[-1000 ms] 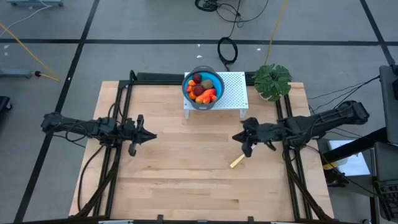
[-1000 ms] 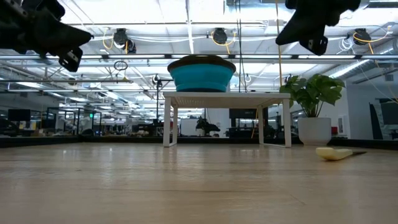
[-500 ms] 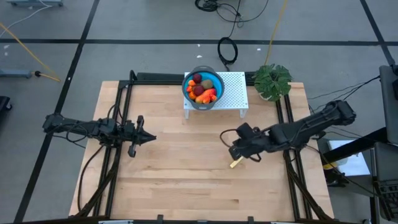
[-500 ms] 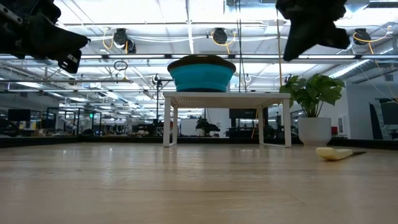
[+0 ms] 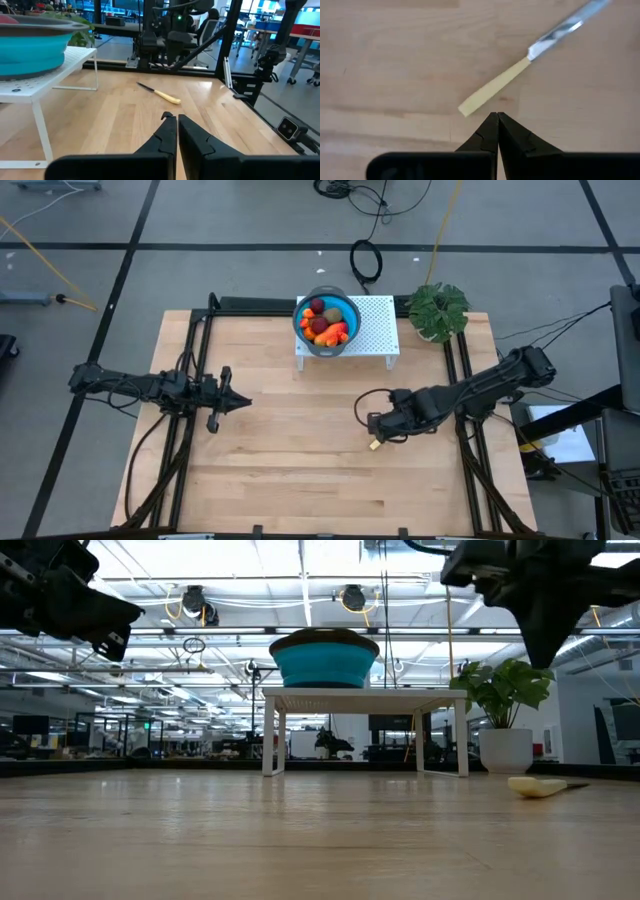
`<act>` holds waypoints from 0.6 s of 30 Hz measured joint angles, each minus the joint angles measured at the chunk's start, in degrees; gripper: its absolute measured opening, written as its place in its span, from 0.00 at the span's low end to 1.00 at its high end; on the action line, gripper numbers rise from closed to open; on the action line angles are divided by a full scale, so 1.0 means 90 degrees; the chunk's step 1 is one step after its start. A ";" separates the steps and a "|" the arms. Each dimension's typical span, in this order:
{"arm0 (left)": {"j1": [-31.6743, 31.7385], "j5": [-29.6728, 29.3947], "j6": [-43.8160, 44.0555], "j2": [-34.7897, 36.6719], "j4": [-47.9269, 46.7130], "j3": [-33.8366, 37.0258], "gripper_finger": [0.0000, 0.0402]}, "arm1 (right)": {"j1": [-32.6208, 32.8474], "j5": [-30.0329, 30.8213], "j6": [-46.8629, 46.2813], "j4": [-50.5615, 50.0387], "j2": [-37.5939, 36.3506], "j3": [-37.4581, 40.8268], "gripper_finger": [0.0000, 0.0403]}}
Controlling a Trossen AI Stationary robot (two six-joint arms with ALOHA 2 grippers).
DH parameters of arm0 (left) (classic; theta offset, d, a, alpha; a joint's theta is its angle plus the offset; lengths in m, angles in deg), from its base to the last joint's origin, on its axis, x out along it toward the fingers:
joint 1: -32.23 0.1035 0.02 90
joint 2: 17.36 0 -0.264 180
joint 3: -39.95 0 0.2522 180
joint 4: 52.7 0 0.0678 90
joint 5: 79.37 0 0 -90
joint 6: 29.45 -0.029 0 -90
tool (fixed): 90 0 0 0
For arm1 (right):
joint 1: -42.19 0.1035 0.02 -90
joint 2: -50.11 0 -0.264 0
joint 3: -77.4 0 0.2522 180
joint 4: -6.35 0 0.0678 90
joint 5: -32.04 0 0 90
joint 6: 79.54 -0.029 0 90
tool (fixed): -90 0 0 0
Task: Pick & Place Fruit
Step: Put the yellow kitchen knife on the shelf
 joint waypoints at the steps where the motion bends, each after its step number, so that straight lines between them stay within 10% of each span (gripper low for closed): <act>1: 0.0000 0.0000 0.0000 0.0000 0.0004 0.0000 0.04 | 0.0002 0.0006 -0.0223 -0.0003 0.0000 0.0036 0.00; 18: 0.0000 -0.0010 0.0023 0.0000 0.0064 -0.0005 0.04 | -0.0047 0.0009 -0.1317 0.0931 -0.0033 0.0660 0.00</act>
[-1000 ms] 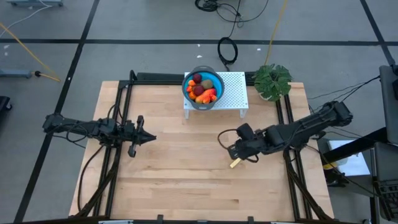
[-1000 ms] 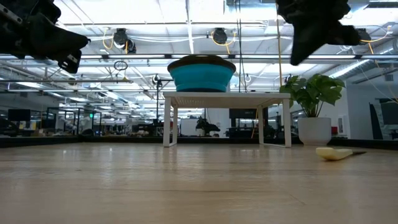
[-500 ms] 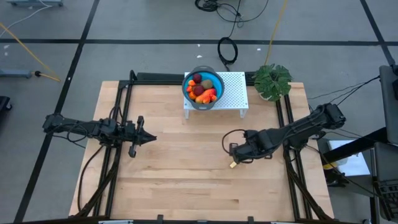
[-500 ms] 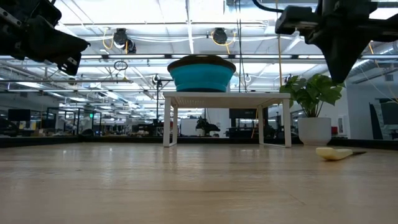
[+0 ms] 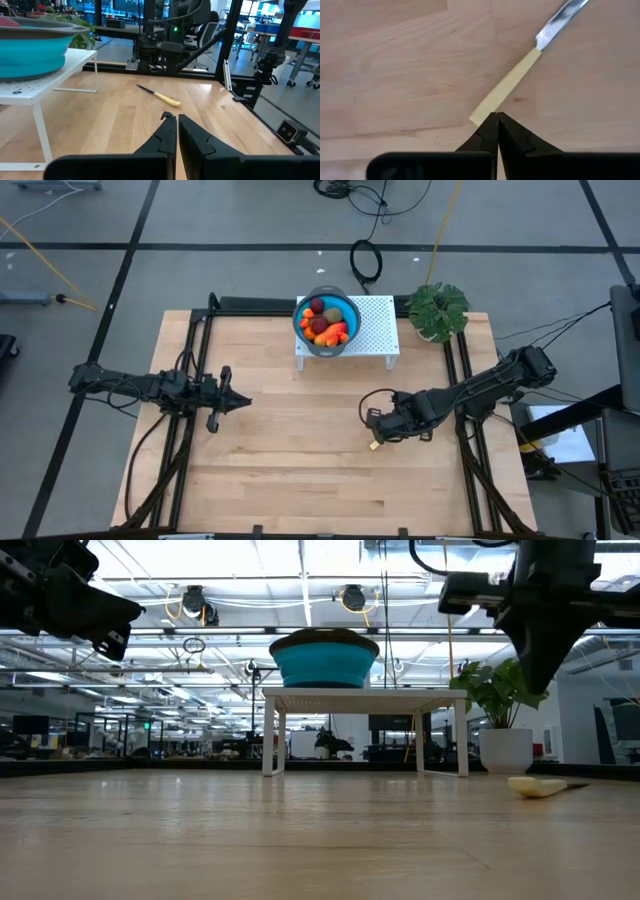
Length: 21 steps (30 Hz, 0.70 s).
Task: Pick & Place Fruit
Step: Put the yellow kitchen knife on the shelf
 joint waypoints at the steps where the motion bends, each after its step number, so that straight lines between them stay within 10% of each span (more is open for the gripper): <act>1: 0.0000 0.0000 0.0002 0.0000 0.0019 0.0000 0.04 | -0.0006 -0.0002 -0.0096 0.0099 -0.0003 0.0046 0.00; 21: -0.0002 0.0002 0.0063 0.0000 0.0035 0.0000 0.03 | -0.0006 -0.0151 -0.0207 0.0618 -0.0027 0.0434 0.21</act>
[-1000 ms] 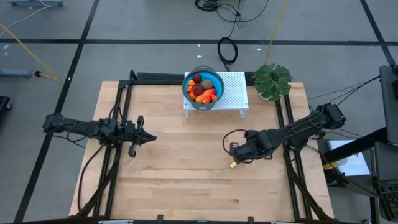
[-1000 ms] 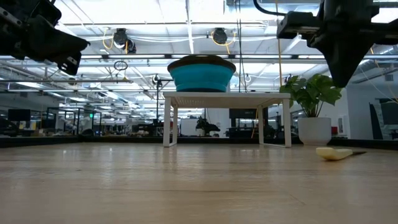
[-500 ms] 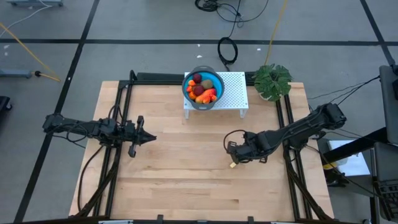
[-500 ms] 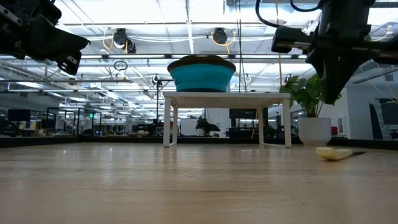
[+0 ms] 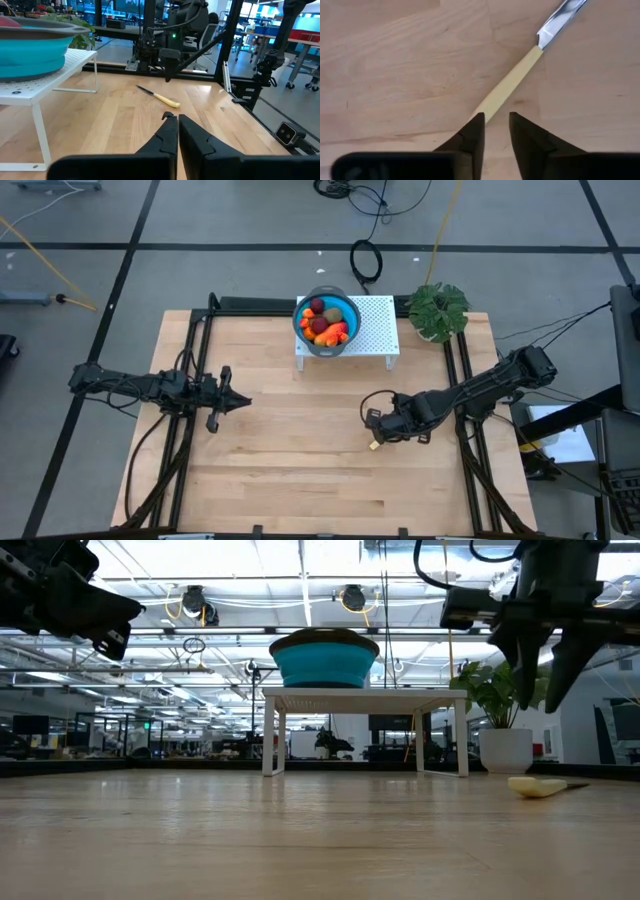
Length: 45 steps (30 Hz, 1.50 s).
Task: Pick & Place Fruit
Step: Put the yellow kitchen knife on the shelf
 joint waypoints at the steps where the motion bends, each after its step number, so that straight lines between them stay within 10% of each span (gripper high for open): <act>1: 0.0000 -0.0002 0.0000 0.0000 0.0000 0.0000 0.02 | 0.0000 0.0000 -0.0004 -0.0007 0.0000 0.0000 0.23; 17: 0.0002 -0.0002 0.0000 -0.0002 -0.0007 -0.0002 0.05 | -0.0002 0.0001 -0.0719 -0.0176 0.0000 0.0000 0.50; 28: 0.0002 -0.0002 -0.0002 -0.0002 -0.0009 -0.0002 0.05 | -0.0002 0.0003 -0.0961 -0.0279 0.0000 0.0061 0.48; 45: -0.0002 -0.0015 0.0003 -0.0002 -0.0010 -0.0002 0.05 | -0.0258 -0.0020 -0.1033 0.2654 0.0002 0.1782 0.44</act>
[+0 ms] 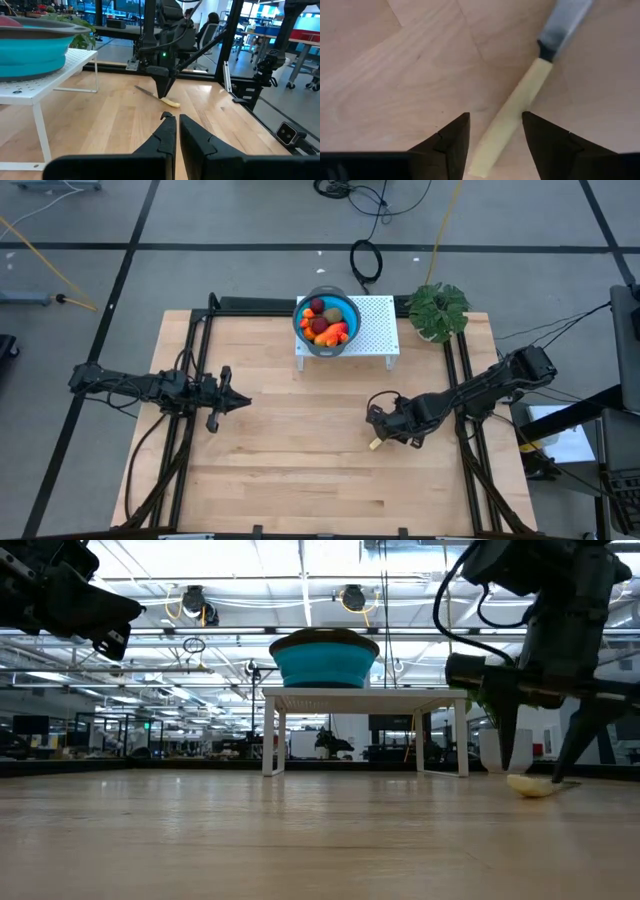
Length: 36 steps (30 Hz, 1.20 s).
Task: Pick & Place Fruit
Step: Put the yellow kitchen knife on the shelf
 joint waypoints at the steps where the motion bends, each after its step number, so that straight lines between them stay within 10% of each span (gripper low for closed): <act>1: 0.0000 -0.0003 0.0002 0.0000 0.0002 0.0000 0.05 | -0.0002 -0.0018 0.0001 0.0062 -0.0004 0.0046 0.44; 36: 0.0005 -0.0049 0.0147 0.0000 0.0007 -0.0002 0.05 | 0.0103 -0.0524 0.0007 -0.0199 0.0006 0.0245 0.25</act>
